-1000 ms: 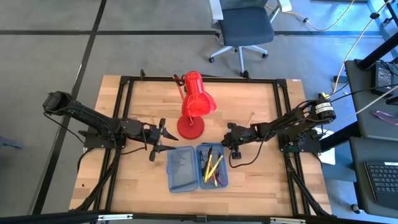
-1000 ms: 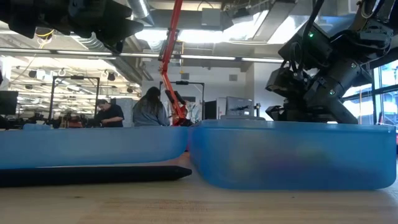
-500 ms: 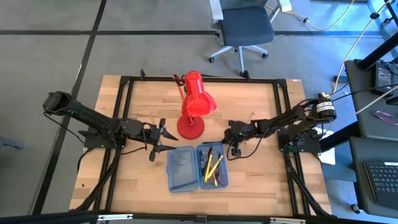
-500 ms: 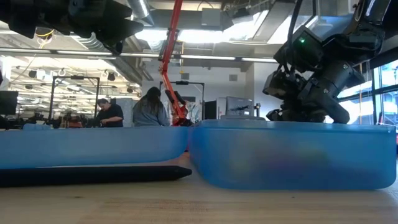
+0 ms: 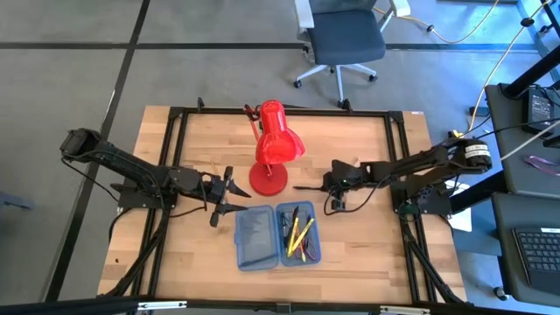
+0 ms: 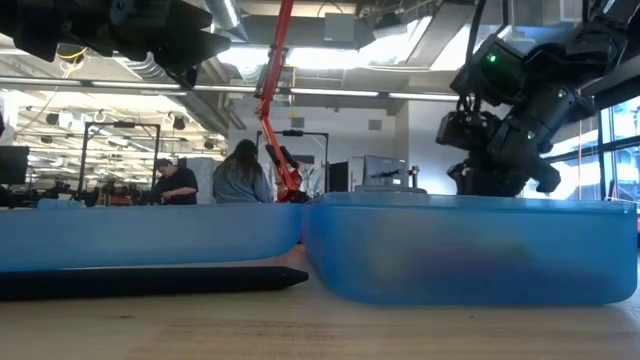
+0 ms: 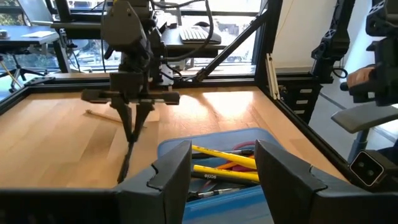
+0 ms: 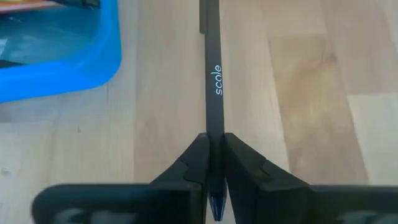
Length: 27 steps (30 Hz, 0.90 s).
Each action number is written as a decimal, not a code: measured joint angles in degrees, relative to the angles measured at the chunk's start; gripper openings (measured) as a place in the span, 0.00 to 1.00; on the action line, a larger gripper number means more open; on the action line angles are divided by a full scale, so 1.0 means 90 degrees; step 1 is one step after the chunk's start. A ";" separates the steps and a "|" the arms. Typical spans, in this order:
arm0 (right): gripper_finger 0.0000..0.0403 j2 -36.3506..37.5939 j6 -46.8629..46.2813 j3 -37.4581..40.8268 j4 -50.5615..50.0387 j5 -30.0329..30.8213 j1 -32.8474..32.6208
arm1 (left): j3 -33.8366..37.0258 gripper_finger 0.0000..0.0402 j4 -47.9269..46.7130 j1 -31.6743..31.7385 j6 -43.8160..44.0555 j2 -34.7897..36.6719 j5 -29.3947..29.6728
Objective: Pick & place school supplies into a supply box
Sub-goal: Put the top black pen into the blue supply box
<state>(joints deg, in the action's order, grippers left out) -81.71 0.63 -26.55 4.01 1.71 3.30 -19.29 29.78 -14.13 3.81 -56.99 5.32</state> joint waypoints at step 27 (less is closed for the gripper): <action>0.11 0.0465 0.0330 -0.1162 0.0020 -0.2481 -0.0607 | 0.0000 0.42 0.0025 -0.0002 0.1146 0.0000 -0.0039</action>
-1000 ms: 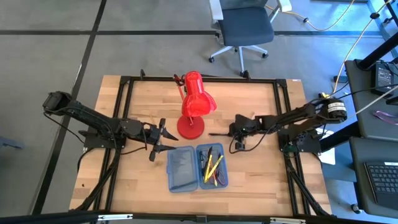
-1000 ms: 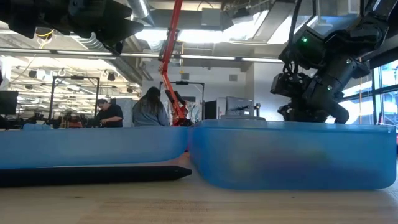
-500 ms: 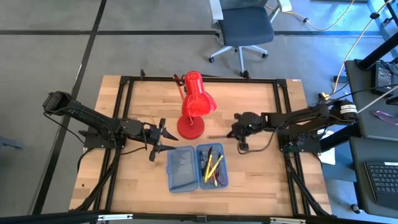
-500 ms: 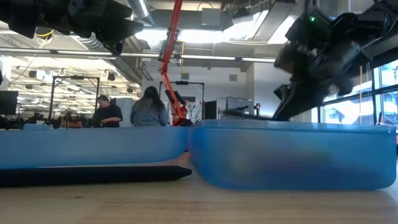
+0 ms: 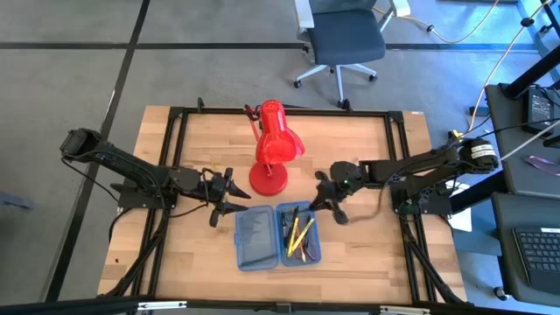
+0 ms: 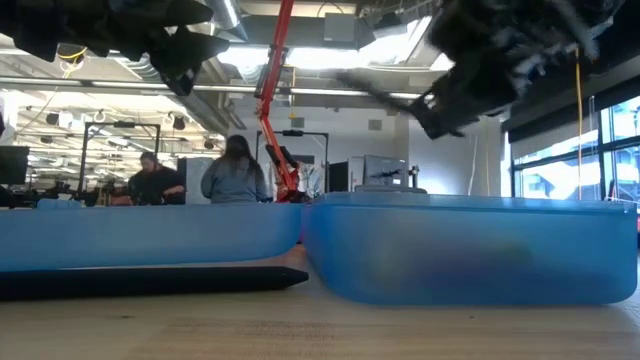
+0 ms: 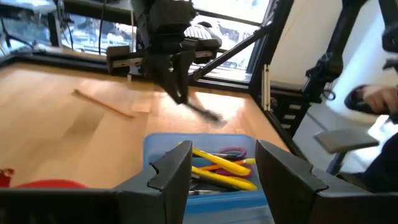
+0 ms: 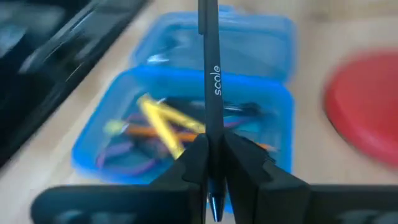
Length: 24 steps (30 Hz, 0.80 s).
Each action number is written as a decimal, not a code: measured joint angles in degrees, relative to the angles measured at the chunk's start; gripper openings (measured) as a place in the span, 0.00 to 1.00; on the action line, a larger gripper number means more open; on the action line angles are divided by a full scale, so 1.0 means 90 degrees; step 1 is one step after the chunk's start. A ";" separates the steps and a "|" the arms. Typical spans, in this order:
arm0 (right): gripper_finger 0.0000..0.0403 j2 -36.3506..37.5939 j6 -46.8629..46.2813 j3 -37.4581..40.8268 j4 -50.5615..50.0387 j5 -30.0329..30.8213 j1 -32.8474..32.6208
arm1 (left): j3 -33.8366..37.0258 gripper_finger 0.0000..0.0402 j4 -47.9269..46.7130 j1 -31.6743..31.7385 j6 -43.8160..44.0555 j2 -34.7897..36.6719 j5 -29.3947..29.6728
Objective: Pick & place school supplies into a supply box
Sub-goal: Put the top black pen into the blue supply box
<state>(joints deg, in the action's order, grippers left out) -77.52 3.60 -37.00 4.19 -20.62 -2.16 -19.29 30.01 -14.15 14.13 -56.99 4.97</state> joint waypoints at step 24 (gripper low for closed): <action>0.11 -0.0605 0.4056 -0.0354 -0.0275 0.0161 -0.1204 | 0.0000 0.42 -0.0013 0.0001 0.0362 0.0000 -0.0007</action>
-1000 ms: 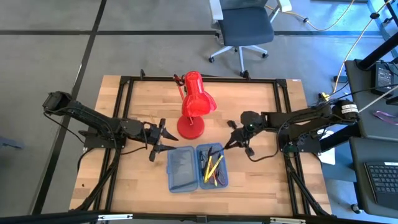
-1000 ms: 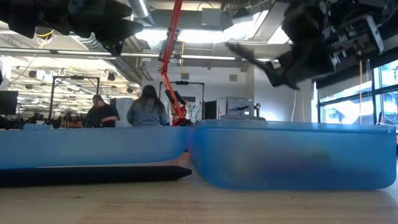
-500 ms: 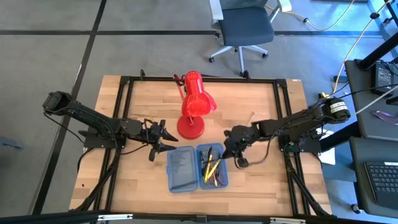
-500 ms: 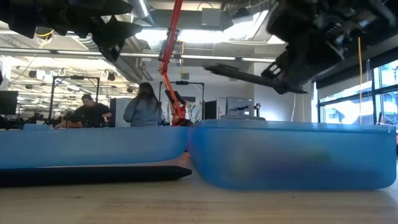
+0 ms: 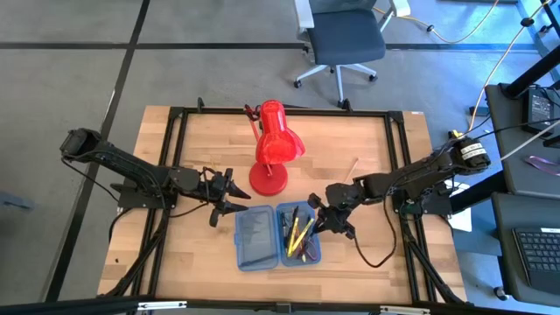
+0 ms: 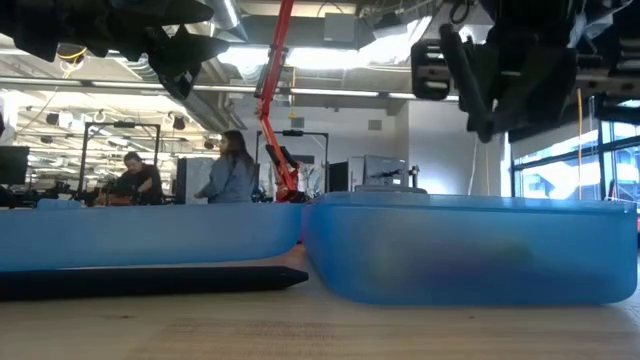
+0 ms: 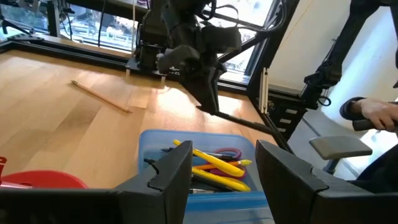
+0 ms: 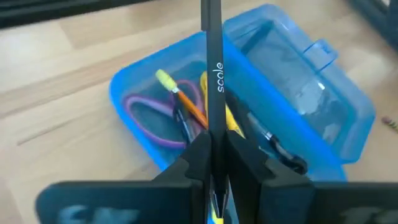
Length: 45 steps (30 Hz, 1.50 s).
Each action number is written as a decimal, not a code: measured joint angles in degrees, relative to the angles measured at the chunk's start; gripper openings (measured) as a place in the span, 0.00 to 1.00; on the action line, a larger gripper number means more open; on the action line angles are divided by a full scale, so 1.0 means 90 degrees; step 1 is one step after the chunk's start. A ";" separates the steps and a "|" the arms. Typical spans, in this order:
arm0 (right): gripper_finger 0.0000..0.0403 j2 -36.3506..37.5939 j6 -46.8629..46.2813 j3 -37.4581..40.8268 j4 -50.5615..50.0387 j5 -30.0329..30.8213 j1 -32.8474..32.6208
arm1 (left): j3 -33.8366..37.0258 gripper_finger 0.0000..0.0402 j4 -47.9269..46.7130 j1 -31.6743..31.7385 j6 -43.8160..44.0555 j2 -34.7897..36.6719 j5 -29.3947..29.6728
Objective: Pick & place school supplies into a supply box
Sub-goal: Put the top black pen into the blue supply box, then put the pink pencil into the blue supply box
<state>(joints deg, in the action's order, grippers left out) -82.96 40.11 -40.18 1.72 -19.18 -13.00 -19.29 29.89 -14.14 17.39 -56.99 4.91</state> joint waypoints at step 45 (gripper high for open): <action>0.33 0.0175 0.0173 -0.0002 -0.0885 0.0635 0.0875 | -0.0002 0.42 -0.0060 0.0001 -0.0013 0.0000 0.0016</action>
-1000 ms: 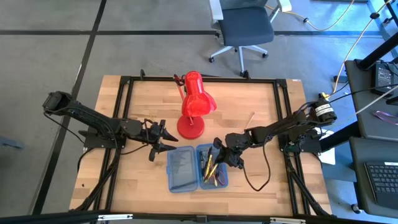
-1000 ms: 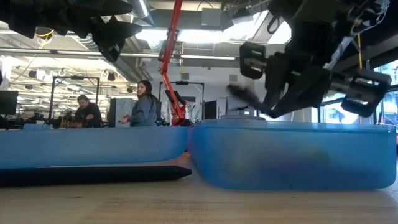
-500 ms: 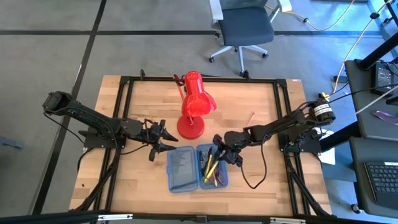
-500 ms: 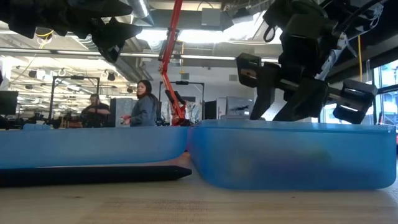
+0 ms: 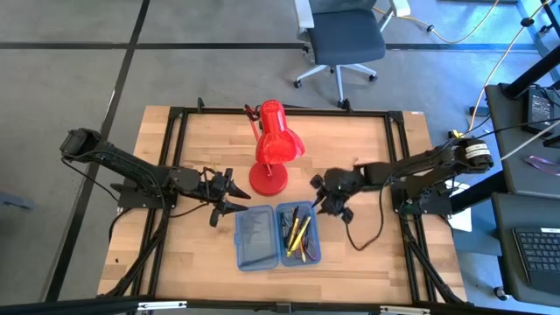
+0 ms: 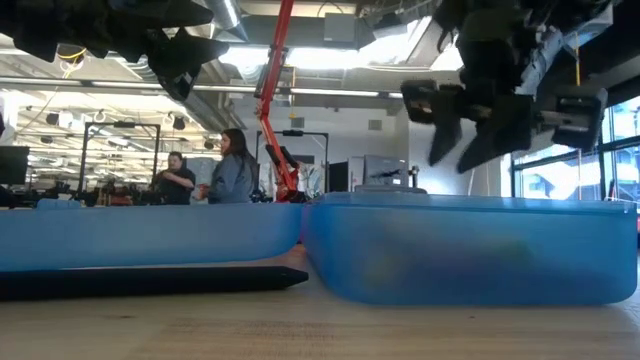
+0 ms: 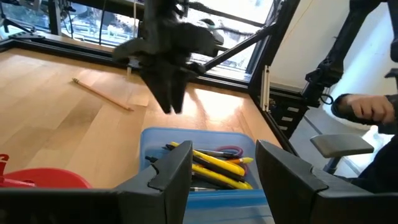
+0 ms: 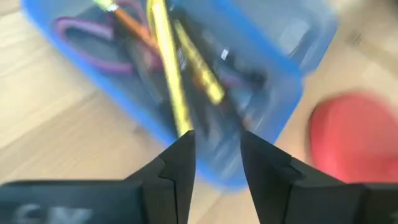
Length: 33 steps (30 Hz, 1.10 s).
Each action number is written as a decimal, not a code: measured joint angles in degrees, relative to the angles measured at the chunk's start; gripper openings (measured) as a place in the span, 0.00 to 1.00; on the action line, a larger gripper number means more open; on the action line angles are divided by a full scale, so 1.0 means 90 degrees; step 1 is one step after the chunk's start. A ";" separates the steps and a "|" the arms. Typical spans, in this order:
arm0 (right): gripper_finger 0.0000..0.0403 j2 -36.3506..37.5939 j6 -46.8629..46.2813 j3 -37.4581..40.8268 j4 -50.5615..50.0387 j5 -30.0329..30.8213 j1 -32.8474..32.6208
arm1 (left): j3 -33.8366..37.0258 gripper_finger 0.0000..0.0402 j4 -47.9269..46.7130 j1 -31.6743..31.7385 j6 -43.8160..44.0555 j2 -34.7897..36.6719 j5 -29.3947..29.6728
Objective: Pick & place school supplies into a supply box
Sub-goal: Put the pink pencil into the blue supply box
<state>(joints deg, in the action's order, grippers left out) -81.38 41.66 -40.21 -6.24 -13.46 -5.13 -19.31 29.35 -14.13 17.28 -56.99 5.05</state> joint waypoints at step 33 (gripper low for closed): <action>0.33 -0.0060 -0.0694 0.0007 -0.3631 0.2378 0.1265 | 0.0000 0.42 -0.0616 0.0000 0.0000 0.0000 0.0814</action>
<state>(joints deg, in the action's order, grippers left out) -81.93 35.41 -40.14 -38.92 7.94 6.26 -19.31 23.81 -14.13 17.28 -56.99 12.38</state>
